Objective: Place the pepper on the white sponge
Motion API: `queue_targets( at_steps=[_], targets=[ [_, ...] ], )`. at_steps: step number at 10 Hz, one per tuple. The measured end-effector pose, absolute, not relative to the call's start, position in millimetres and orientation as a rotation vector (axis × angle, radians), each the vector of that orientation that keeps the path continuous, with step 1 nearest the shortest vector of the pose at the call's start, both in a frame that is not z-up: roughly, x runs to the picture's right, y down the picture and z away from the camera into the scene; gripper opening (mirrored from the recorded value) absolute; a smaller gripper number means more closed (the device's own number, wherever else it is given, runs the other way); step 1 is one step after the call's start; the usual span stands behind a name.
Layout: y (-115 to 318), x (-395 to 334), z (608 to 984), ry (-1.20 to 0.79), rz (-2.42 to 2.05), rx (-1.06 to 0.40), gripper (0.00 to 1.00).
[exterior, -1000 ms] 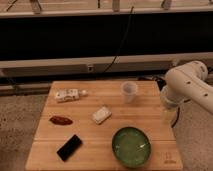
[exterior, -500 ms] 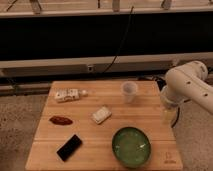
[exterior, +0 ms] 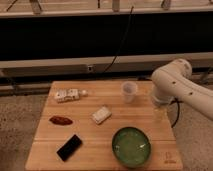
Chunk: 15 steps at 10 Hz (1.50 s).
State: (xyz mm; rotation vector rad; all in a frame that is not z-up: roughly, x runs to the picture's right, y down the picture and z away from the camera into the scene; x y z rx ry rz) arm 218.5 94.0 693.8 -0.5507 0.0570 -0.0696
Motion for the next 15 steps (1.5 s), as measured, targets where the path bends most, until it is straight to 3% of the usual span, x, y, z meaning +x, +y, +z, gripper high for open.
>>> queue_targets(
  at_steps=[15],
  targets=[
    [71.9, 49.8, 722.2, -0.005, -0.355, -0.515, 0.8]
  ],
)
